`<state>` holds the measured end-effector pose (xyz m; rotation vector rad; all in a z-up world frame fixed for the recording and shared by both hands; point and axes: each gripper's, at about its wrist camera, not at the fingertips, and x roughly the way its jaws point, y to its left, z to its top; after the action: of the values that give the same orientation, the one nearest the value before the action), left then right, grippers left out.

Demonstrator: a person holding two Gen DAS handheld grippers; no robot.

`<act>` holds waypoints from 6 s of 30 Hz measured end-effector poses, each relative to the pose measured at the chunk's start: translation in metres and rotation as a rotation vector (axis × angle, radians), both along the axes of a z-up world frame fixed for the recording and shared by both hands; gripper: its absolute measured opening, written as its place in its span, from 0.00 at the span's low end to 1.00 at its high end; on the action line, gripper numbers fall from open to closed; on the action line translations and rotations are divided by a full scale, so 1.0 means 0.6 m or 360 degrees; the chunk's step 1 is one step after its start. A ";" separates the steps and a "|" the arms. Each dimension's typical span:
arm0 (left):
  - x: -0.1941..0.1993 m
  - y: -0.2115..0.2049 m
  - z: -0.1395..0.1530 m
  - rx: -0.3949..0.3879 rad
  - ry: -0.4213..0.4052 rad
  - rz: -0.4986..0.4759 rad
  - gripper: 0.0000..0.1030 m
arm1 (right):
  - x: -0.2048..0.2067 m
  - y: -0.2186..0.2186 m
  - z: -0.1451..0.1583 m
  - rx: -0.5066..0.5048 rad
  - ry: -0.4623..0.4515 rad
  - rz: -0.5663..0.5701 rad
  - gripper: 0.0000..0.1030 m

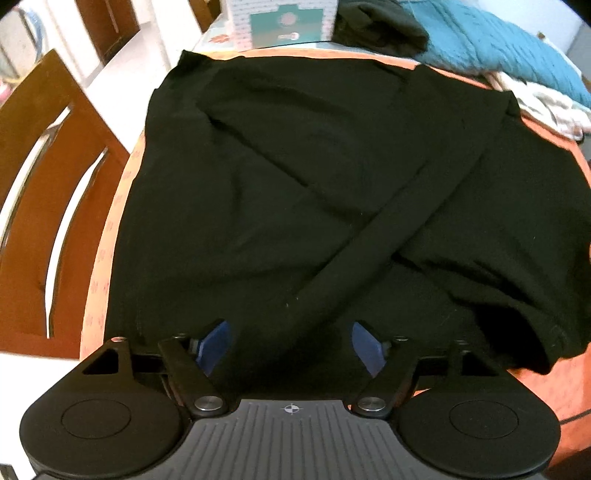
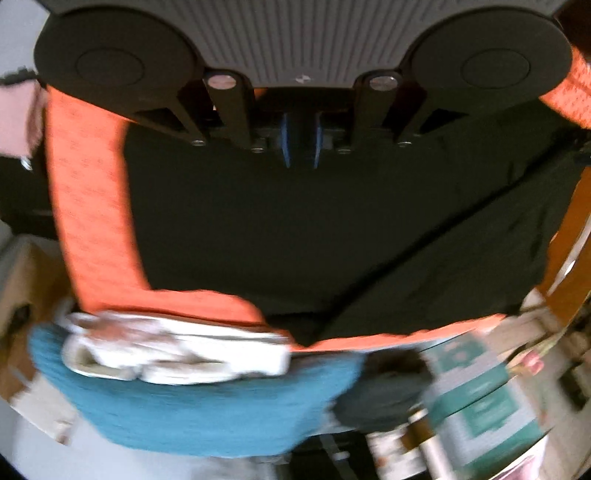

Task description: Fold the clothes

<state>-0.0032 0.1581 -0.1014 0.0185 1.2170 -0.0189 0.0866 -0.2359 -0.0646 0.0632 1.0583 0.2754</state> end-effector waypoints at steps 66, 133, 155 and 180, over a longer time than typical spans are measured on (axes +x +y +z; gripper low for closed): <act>0.317 0.255 0.126 -0.0057 -0.0335 0.0504 0.78 | 0.039 0.338 -0.072 -0.0030 0.0145 0.0829 0.44; -0.178 0.025 0.062 -0.0410 -0.0308 0.0999 0.03 | -0.231 0.028 0.031 0.0074 0.0078 0.0626 0.08; -0.638 -0.018 0.005 -0.0338 0.0016 0.2068 0.04 | -0.171 -0.025 -0.024 0.0193 0.0209 0.0520 0.08; -0.427 0.154 0.026 -0.0333 -0.0129 0.1378 0.59 | -0.259 0.064 -0.069 0.0560 0.0442 -0.0166 0.39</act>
<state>-0.2594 0.2503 -0.0860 -0.6820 1.0552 0.6037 -0.0688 -0.1976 -0.1059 0.4829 1.2678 0.3626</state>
